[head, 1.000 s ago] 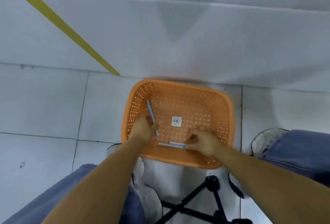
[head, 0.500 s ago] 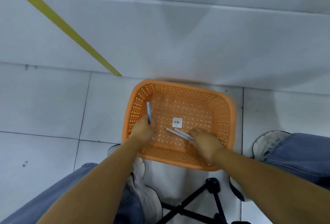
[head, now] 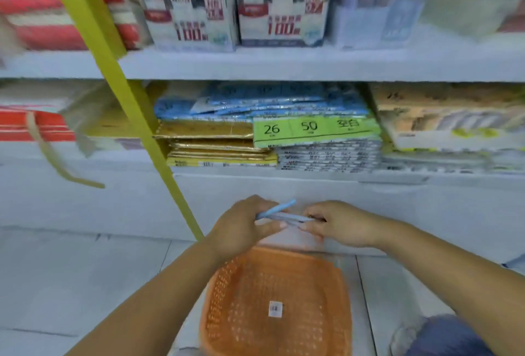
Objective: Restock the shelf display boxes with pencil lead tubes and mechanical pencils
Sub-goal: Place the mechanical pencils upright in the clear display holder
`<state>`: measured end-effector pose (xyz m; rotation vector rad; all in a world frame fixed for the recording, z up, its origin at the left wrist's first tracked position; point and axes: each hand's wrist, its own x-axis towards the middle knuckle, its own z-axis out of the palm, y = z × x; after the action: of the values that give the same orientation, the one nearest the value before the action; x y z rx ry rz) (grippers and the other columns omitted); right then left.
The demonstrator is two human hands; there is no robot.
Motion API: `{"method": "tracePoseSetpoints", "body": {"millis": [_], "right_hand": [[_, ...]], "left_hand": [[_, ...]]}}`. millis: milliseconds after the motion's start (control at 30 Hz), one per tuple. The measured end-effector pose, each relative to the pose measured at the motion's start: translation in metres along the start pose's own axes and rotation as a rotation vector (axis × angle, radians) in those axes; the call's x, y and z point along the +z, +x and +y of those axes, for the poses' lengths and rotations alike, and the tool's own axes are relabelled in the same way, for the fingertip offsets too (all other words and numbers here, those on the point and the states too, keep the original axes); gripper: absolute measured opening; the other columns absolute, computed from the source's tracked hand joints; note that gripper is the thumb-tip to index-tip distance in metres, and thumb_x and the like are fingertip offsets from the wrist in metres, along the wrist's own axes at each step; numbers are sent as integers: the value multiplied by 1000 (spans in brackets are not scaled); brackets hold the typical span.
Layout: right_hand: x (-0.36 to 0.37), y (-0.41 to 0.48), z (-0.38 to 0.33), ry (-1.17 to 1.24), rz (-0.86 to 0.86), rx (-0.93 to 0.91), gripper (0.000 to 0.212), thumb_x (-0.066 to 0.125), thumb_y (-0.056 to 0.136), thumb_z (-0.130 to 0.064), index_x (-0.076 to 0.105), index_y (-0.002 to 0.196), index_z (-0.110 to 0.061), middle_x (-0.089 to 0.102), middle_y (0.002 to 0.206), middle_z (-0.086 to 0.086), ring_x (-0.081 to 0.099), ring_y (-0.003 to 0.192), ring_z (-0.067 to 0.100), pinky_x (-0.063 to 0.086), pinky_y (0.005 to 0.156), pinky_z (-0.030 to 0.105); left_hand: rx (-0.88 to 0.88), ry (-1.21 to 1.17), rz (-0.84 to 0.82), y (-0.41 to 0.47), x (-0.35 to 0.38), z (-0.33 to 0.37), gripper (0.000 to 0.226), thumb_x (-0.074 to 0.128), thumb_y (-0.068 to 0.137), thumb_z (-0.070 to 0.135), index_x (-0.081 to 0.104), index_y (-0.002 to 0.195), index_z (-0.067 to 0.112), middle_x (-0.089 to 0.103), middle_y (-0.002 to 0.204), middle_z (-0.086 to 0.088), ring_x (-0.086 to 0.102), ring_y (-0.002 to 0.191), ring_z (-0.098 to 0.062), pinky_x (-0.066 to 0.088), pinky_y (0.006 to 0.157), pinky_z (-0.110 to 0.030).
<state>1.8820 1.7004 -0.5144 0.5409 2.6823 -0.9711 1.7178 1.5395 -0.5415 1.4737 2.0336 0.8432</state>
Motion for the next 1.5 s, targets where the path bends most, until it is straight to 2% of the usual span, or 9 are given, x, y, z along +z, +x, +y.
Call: {"method": "tracePoseSetpoints", "body": {"millis": [233, 333, 433, 533, 767, 933, 1067, 1233, 1500], "right_hand": [[-105, -71, -55, 265, 269, -156, 10, 71, 87, -26, 65, 93, -32, 71, 69, -9, 53, 52, -1, 38, 47, 11], [-143, -95, -67, 500, 445, -229, 11, 74, 83, -12, 69, 93, -15, 71, 72, 5, 62, 59, 13, 48, 54, 20], [-166, -108, -77, 840, 591, -335, 8, 66, 87, -2, 67, 95, -1, 73, 83, 14, 67, 67, 17, 53, 61, 20], [-170, -110, -86, 1065, 686, -428, 15, 59, 89, -1, 65, 103, -4, 74, 89, 10, 68, 74, 17, 56, 66, 21], [-221, -131, -101, 540, 1329, -547, 21, 56, 96, -15, 62, 104, -34, 68, 88, -9, 67, 79, 8, 53, 66, 15], [-261, -123, -115, 155, 1306, -540, 20, 55, 97, -15, 58, 110, -31, 63, 95, 1, 65, 82, 10, 52, 68, 13], [-276, -106, -118, 19, 1232, -481, 18, 56, 96, -19, 59, 111, -28, 66, 96, -2, 64, 90, 12, 54, 77, 28], [-283, -80, -114, -262, 1155, -334, 20, 58, 94, -27, 62, 114, -32, 57, 96, -6, 51, 82, 0, 34, 67, 10], [-280, -68, -113, -182, 1151, -339, 15, 61, 92, -27, 62, 106, -32, 61, 90, -6, 54, 81, 1, 36, 64, 6]], "left_hand": [[37, 312, 61, 7, -79, 103, 22, 60, 93, 56, 62, 83, 36, 61, 80, 6, 58, 77, -15, 38, 62, -33], [17, 201, 81, 7, -103, 136, 28, 56, 95, 57, 67, 88, 32, 66, 83, 0, 61, 75, -18, 44, 64, -33], [25, -35, 129, 10, -116, 161, 28, 57, 95, 54, 71, 81, 34, 58, 68, 12, 48, 53, -5, 40, 50, -18], [38, -139, 179, 16, -116, 176, 29, 58, 94, 55, 71, 76, 38, 58, 70, 17, 51, 64, -4, 42, 59, -18], [53, -369, 353, 38, -114, 192, 32, 53, 100, 46, 71, 83, 26, 63, 67, 13, 51, 51, 5, 39, 49, -5], [74, -528, 479, 57, -118, 207, 36, 49, 101, 48, 71, 79, 30, 62, 63, 18, 48, 47, 5, 37, 54, -19], [95, -620, 540, 73, -121, 212, 34, 50, 101, 44, 70, 80, 27, 67, 70, 16, 46, 56, 0, 38, 62, -28], [115, -692, 559, 83, -121, 212, 28, 53, 100, 42, 67, 80, 30, 72, 76, 12, 49, 65, 2, 39, 67, -31], [128, -728, 541, 90, -119, 213, 24, 52, 101, 42, 66, 89, 27, 73, 77, 7, 49, 50, 6, 37, 60, -29]]}}
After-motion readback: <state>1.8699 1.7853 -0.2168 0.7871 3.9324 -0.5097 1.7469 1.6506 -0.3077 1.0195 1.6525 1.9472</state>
